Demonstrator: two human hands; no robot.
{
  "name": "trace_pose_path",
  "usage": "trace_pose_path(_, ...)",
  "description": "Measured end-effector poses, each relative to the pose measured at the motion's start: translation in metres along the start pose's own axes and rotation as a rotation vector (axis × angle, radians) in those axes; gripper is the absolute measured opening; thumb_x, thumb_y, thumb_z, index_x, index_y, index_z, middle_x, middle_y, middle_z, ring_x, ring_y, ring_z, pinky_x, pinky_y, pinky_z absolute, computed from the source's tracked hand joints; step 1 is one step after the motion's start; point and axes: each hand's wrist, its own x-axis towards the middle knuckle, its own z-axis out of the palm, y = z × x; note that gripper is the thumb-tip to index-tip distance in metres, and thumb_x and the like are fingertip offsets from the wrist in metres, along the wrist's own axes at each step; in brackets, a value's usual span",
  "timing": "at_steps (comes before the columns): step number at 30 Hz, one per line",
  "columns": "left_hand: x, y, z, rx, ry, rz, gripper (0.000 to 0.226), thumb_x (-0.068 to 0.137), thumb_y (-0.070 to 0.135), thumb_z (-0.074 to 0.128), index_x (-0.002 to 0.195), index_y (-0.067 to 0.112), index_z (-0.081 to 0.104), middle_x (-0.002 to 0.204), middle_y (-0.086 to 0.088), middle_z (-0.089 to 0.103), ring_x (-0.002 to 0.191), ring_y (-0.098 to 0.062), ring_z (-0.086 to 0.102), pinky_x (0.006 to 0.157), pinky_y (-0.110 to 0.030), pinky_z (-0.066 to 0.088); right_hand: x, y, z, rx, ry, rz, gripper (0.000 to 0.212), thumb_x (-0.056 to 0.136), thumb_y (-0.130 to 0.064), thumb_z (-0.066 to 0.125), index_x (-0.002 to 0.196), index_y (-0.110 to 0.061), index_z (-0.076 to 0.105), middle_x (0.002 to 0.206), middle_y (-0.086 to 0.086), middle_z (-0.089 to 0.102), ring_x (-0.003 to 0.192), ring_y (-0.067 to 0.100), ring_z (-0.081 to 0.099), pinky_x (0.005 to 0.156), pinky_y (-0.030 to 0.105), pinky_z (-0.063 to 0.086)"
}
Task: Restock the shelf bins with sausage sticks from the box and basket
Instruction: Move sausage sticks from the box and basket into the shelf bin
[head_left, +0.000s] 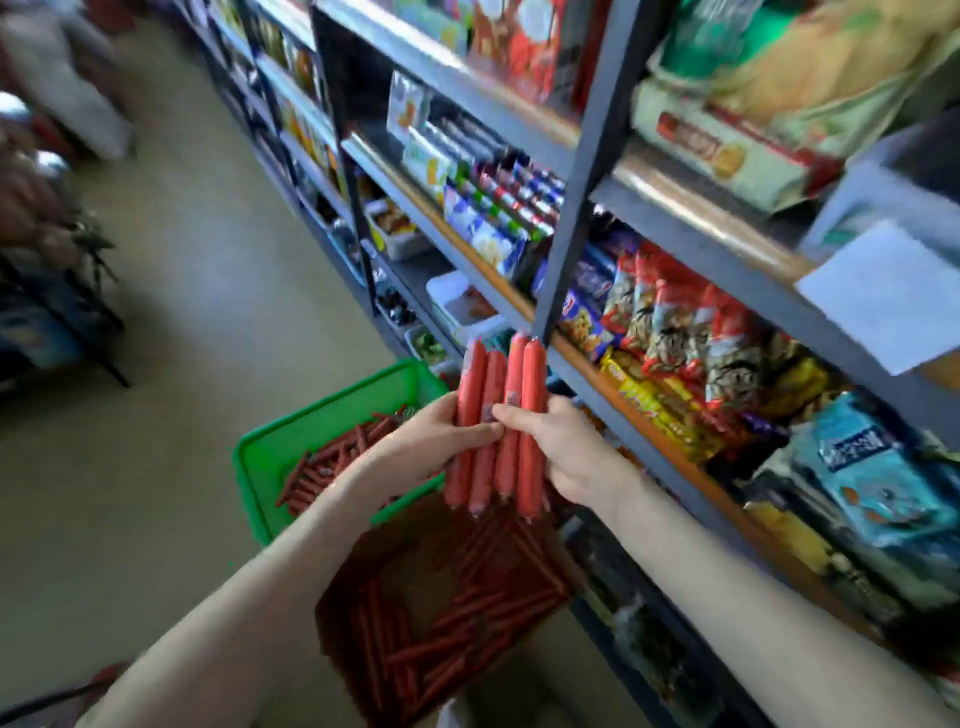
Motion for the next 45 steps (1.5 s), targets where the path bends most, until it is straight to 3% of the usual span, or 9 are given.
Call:
trace_pose_path(5, -0.026, 0.109, 0.036, 0.152, -0.136, 0.174, 0.038, 0.080, 0.025, 0.074, 0.114, 0.018, 0.059, 0.104, -0.004, 0.072, 0.096, -0.022, 0.069, 0.084, -0.042, 0.055, -0.065, -0.093, -0.016, -0.062, 0.106, -0.260, 0.019, 0.081, -0.012, 0.071, 0.098, -0.006, 0.064, 0.094, 0.011, 0.069, 0.082, 0.022, 0.068, 0.079, 0.039, 0.056)
trace_pose_path(15, -0.084, 0.213, 0.213, 0.306, -0.441, 0.609, 0.035, 0.088, 0.015, 0.062, 0.120, 0.025, 0.054, 0.107, 0.005, 0.071, 0.097, -0.010, 0.068, 0.079, -0.025, 0.056, -0.244, -0.173, -0.119, -0.390, 0.493, -0.740, 0.018, 0.077, -0.042, 0.066, 0.092, -0.032, 0.063, 0.099, -0.001, 0.070, 0.095, 0.017, 0.066, 0.089, 0.042, 0.052)
trace_pose_path(18, -0.098, 0.223, 0.277, 0.432, -0.530, 0.749, 0.031, 0.088, 0.009, 0.062, 0.113, 0.026, 0.053, 0.092, 0.016, 0.071, 0.086, 0.004, 0.064, 0.072, -0.012, 0.049, -0.301, -0.172, -0.167, -0.434, 0.598, -0.783, 0.017, 0.084, -0.031, 0.066, 0.098, -0.023, 0.062, 0.101, 0.004, 0.070, 0.096, 0.021, 0.066, 0.091, 0.045, 0.051)
trace_pose_path(21, -0.100, 0.233, 0.330, 0.669, -0.522, 0.868, 0.034, 0.088, 0.015, 0.064, 0.117, 0.024, 0.048, 0.091, 0.011, 0.066, 0.082, -0.003, 0.063, 0.074, -0.015, 0.050, -0.348, -0.171, -0.215, -0.508, 0.723, -0.821, 0.009, 0.089, -0.017, 0.062, 0.090, -0.024, 0.057, 0.084, -0.001, 0.066, 0.081, 0.014, 0.066, 0.082, 0.042, 0.053)
trace_pose_path(24, -0.087, 0.237, 0.362, 1.002, -0.374, 1.045, 0.027, 0.088, 0.020, 0.065, 0.107, 0.019, 0.046, 0.074, 0.011, 0.056, 0.065, -0.007, 0.056, 0.059, -0.011, 0.040, -0.386, -0.173, -0.256, -0.679, 0.825, -0.806, 0.014, 0.090, -0.013, 0.061, 0.096, -0.021, 0.052, 0.081, -0.003, 0.063, 0.076, 0.011, 0.066, 0.079, 0.032, 0.054)
trace_pose_path(27, -0.070, 0.240, 0.373, 1.248, -0.248, 1.110, 0.038, 0.089, 0.024, 0.062, 0.121, 0.014, 0.045, 0.096, -0.009, 0.066, 0.089, -0.030, 0.062, 0.070, -0.030, 0.041, -0.406, -0.173, -0.287, -0.973, 0.934, -0.714, 0.022, 0.089, -0.017, 0.063, 0.107, -0.025, 0.054, 0.086, -0.012, 0.063, 0.073, -0.003, 0.057, 0.066, 0.004, 0.038)
trace_pose_path(34, -0.028, 0.249, 0.356, 1.622, 0.006, 1.183, 0.041, 0.096, 0.033, 0.049, 0.132, 0.017, 0.037, 0.107, -0.014, 0.064, 0.092, -0.037, 0.062, 0.067, -0.037, 0.043, -0.369, -0.180, -0.327, -1.353, 0.933, -0.490, 0.034, 0.090, -0.024, 0.062, 0.121, -0.014, 0.052, 0.105, 0.000, 0.057, 0.091, 0.019, 0.055, 0.070, 0.026, 0.041)
trace_pose_path(40, 0.003, 0.260, 0.349, 1.584, 0.061, 1.292, 0.039, 0.096, 0.036, 0.046, 0.129, 0.016, 0.039, 0.096, -0.012, 0.064, 0.082, -0.037, 0.064, 0.060, -0.031, 0.034, -0.313, -0.193, -0.341, -1.493, 0.823, -0.283, 0.020, 0.089, -0.021, 0.061, 0.108, -0.017, 0.058, 0.087, -0.005, 0.056, 0.085, 0.018, 0.058, 0.062, 0.025, 0.040)
trace_pose_path(45, 0.030, 0.273, 0.351, 1.548, -0.012, 1.443, 0.040, 0.096, 0.038, 0.045, 0.130, 0.016, 0.041, 0.105, -0.011, 0.064, 0.086, -0.035, 0.064, 0.061, -0.033, 0.036, -0.289, -0.203, -0.350, -1.508, 0.671, -0.047, 0.024, 0.087, -0.021, 0.062, 0.111, -0.015, 0.061, 0.100, 0.001, 0.064, 0.091, 0.019, 0.060, 0.082, 0.034, 0.048)
